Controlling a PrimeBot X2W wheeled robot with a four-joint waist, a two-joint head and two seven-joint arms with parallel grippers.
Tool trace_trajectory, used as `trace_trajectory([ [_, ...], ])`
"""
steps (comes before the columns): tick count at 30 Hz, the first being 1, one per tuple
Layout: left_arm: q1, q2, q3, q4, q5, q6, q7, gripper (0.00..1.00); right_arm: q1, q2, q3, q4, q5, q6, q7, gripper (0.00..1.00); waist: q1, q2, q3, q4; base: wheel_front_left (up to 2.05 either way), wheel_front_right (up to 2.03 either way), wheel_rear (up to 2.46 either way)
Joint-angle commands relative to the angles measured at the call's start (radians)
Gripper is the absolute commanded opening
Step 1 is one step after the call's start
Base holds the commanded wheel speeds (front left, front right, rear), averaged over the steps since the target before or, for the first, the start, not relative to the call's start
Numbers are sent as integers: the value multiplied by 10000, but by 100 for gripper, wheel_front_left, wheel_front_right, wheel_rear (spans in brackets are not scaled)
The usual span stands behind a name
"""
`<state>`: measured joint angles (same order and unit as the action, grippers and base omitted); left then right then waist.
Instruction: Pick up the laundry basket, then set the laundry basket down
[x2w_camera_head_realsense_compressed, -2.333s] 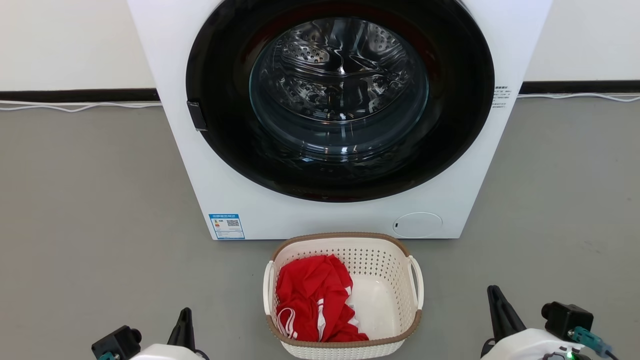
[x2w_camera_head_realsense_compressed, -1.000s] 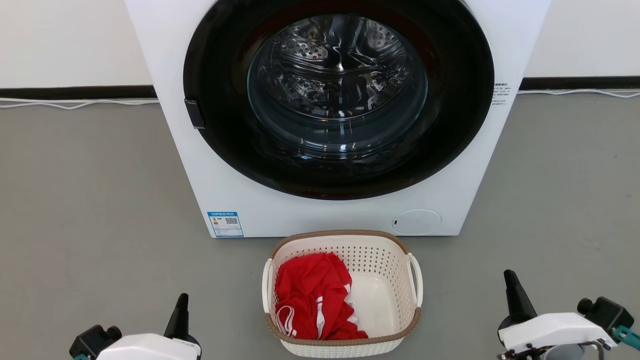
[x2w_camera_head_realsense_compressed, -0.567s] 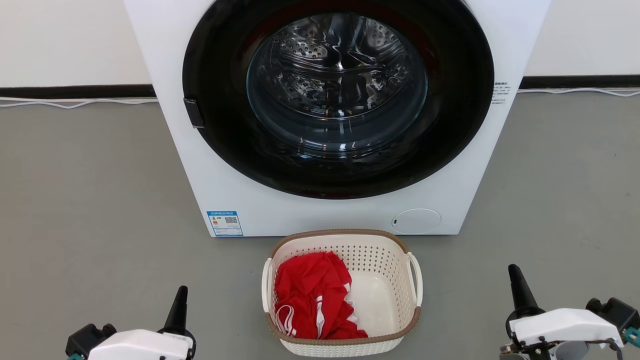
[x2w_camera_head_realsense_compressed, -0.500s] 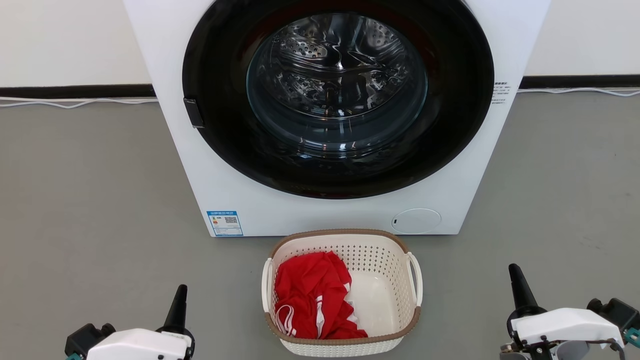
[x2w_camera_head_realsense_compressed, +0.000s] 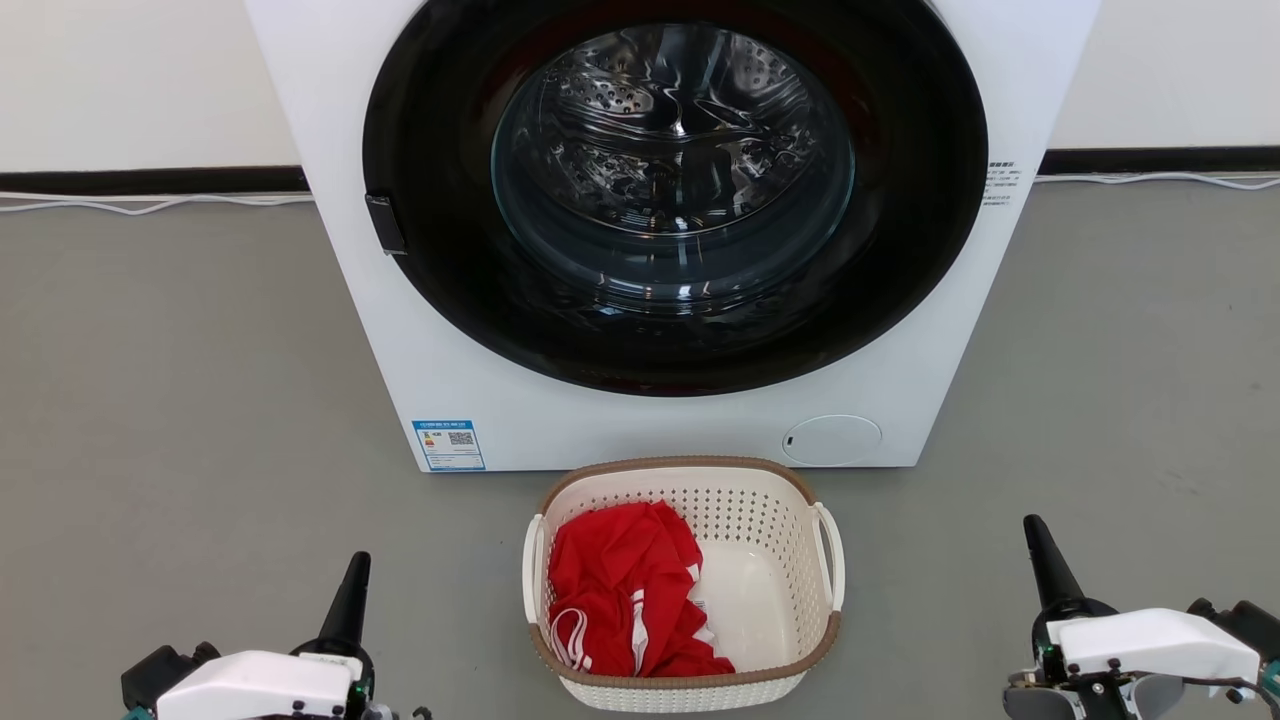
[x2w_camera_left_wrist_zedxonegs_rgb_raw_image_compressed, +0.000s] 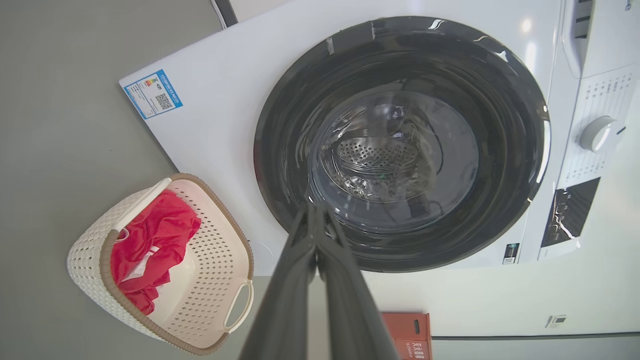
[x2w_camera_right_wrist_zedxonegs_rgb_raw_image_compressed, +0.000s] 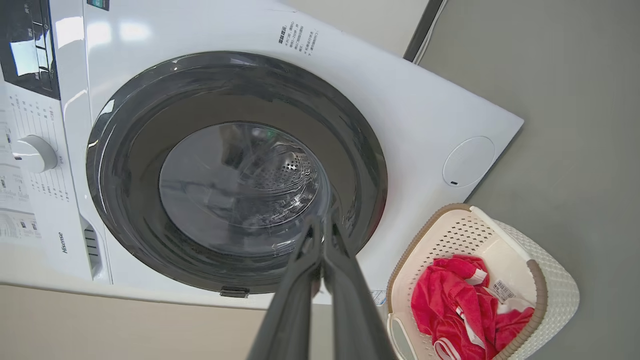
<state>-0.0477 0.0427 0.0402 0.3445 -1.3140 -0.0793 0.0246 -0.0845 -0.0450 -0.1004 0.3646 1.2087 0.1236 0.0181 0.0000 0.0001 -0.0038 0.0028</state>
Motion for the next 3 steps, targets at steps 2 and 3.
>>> trace_trajectory([
  [2,-521,91,318,-380,-378,-133,100,0,-257,-46,105,-432,530,56,159,0,0,-1,6,-2,0,0,0],
  [3,-524,91,334,-402,-471,-147,129,0,-256,-47,97,-460,656,56,188,0,0,-1,8,-3,0,0,0],
])
